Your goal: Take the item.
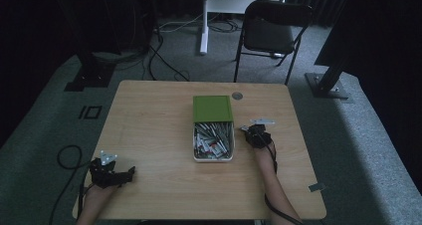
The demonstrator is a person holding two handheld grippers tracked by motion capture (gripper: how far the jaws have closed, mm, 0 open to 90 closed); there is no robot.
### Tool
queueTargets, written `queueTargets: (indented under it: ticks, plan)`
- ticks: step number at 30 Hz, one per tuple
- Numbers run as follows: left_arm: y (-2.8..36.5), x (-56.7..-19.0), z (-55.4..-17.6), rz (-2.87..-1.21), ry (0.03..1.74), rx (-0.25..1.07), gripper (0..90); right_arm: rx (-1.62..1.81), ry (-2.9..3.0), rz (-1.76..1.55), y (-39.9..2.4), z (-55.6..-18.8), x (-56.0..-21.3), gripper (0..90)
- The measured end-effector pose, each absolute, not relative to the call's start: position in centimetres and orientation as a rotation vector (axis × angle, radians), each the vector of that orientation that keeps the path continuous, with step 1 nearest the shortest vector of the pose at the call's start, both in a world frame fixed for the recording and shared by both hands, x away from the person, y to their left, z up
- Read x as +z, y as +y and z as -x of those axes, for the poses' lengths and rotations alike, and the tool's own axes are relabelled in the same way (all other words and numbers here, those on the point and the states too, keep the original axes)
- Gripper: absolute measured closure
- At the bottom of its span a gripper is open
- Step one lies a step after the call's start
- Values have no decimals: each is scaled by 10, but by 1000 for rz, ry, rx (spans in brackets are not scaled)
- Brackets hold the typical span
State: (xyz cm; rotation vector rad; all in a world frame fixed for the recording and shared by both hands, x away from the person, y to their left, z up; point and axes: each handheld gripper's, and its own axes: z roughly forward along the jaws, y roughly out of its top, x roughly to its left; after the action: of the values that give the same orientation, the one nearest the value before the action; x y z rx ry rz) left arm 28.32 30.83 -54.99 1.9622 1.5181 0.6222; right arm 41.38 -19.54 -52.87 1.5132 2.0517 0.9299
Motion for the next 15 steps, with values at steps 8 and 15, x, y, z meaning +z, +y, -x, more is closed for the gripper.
queueTargets:
  ticks: [8, 15]
  plan:
    - [308, -550, -283, -1962, 1518, 622, 14, 965, 2133, -1530, -194, -413, -534, 506]
    - [308, -550, -283, -1962, 1518, 622, 13, 1021, 2084, -1556, -205, -402, -526, 381]
